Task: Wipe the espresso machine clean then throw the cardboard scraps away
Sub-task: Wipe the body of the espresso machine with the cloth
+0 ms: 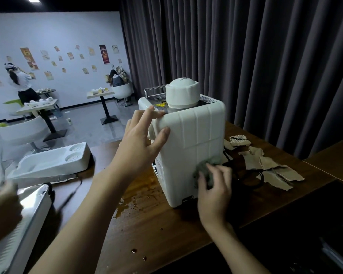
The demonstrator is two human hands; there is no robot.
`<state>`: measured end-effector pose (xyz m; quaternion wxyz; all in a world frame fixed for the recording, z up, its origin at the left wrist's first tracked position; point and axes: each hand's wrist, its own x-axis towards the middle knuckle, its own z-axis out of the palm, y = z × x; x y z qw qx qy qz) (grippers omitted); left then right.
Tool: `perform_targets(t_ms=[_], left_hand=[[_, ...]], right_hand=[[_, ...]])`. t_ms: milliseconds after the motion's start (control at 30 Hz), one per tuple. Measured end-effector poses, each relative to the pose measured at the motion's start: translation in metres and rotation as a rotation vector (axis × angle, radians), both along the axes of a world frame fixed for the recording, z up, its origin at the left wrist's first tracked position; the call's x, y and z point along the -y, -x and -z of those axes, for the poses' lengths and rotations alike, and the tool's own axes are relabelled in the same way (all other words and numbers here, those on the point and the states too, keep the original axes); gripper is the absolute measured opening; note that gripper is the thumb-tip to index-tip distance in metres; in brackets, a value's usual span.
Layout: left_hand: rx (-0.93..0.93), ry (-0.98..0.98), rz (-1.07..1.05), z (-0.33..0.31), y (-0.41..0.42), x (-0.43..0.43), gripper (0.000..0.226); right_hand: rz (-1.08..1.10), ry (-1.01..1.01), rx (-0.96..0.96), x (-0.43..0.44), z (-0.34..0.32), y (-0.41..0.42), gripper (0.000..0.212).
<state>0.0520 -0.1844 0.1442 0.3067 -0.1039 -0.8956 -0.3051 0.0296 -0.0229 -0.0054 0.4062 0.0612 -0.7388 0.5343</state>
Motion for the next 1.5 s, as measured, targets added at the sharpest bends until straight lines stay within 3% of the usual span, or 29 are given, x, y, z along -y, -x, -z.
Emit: perform_targets(t_ms=[200, 433, 633, 867, 1100, 1233, 1367, 1500], left_hand=[[-0.024, -0.042, 0.025, 0.002, 0.001, -0.002, 0.030], [-0.017, -0.043, 0.045, 0.003, 0.001, 0.001, 0.029], [-0.014, -0.061, 0.046, 0.005, 0.002, -0.001, 0.022], [-0.013, -0.069, 0.050, 0.006, 0.003, 0.001, 0.023], [-0.003, -0.055, 0.048, 0.004, 0.001, 0.000, 0.023], [0.000, -0.061, 0.040, 0.005, 0.003, 0.001, 0.026], [-0.004, -0.065, 0.046, 0.006, 0.003, 0.001, 0.032], [0.009, -0.058, 0.048, 0.005, 0.003, 0.003, 0.032]], right_hand=[[-0.003, -0.009, 0.071, 0.015, 0.004, -0.012, 0.025], [-0.142, -0.251, 0.042, 0.019, 0.017, -0.024, 0.020], [0.019, -0.016, 0.218, -0.017, 0.010, 0.004, 0.021], [-0.086, -0.138, 0.215, 0.020, 0.023, -0.029, 0.023], [0.038, 0.091, 0.300, -0.018, 0.010, 0.002, 0.019], [0.078, 0.106, 0.400, -0.001, 0.013, -0.006, 0.018], [-0.069, -0.042, 0.460, 0.015, 0.024, -0.024, 0.017], [-0.010, 0.079, 0.542, -0.012, 0.013, -0.002, 0.018]])
